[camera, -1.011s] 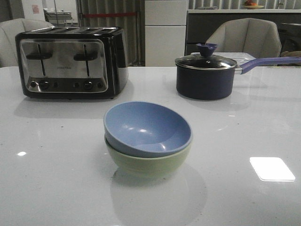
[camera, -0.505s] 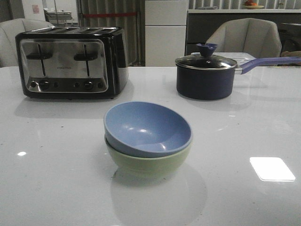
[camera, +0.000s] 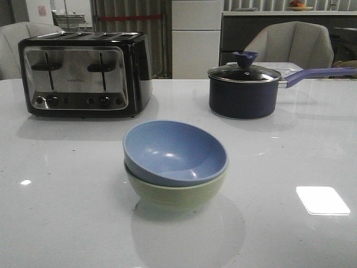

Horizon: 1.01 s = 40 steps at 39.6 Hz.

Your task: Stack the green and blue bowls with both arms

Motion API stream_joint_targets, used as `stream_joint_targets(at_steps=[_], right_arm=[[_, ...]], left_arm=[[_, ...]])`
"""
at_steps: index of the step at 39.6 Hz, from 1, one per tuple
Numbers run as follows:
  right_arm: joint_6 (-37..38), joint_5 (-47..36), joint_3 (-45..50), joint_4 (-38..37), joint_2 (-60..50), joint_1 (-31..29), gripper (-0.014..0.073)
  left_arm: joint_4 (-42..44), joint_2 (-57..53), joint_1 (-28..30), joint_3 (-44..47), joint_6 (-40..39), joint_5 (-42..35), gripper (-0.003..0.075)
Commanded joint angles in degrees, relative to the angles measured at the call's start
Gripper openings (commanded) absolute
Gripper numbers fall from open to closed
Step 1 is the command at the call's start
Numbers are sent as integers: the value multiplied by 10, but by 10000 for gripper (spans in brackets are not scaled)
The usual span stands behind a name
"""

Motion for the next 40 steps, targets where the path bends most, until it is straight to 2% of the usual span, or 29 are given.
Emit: stream_joint_targets(at_steps=[1, 8, 40], right_arm=[[1, -32, -16, -9, 0, 0, 28], [1, -32, -16, -9, 0, 0, 28], [1, -32, -16, -9, 0, 0, 28]], left_arm=[[-20, -30, 26, 30, -1, -82, 98], [-23, -71, 38, 76, -1, -92, 98], [-24, -68, 38, 75, -1, -87, 98]])
